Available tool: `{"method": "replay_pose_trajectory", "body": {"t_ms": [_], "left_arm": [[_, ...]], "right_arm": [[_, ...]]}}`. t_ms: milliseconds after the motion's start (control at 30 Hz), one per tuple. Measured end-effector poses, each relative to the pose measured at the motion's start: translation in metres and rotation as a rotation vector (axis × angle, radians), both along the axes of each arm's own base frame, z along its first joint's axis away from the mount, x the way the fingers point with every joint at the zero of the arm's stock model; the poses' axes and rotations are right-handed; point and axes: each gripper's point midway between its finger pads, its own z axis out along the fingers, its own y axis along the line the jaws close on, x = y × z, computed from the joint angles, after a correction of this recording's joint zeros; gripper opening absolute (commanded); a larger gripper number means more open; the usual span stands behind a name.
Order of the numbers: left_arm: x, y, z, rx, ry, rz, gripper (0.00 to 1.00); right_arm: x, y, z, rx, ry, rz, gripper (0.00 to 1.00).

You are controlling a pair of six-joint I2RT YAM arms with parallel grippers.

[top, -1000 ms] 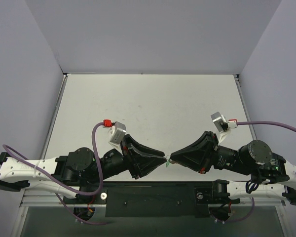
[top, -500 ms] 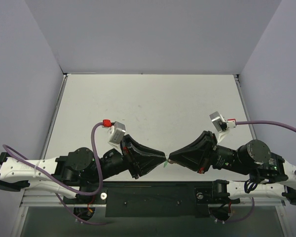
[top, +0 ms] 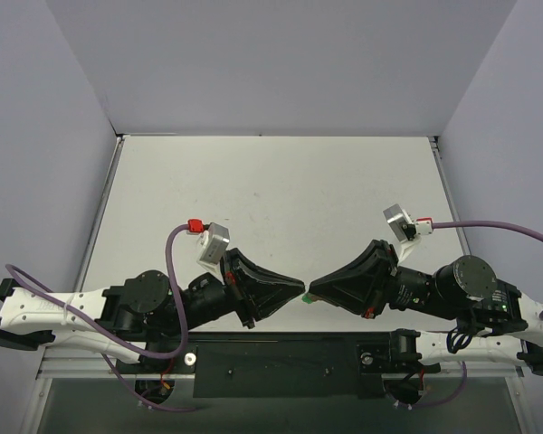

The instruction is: Remove the keys from the keyring

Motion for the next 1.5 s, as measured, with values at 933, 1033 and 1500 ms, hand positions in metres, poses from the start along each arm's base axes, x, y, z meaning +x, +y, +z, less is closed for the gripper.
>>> {"method": "replay_pose_trajectory", "body": {"t_ms": [933,1033,1500], "left_arm": [[-0.001,-0.013,-0.017,0.136,-0.016,0.002,0.00],[-0.003,-0.015,-0.022,0.183,-0.027,-0.008,0.00],[-0.021,-0.016,-0.053,0.445,-0.151,-0.083,0.00]], "right_arm": [[0.000,-0.005,-0.015,-0.063,0.021,-0.004,0.00],[-0.001,-0.007,-0.020,-0.094,0.029,-0.004,0.00],[-0.015,-0.004,-0.052,-0.252,0.060,0.077,0.00]]}}
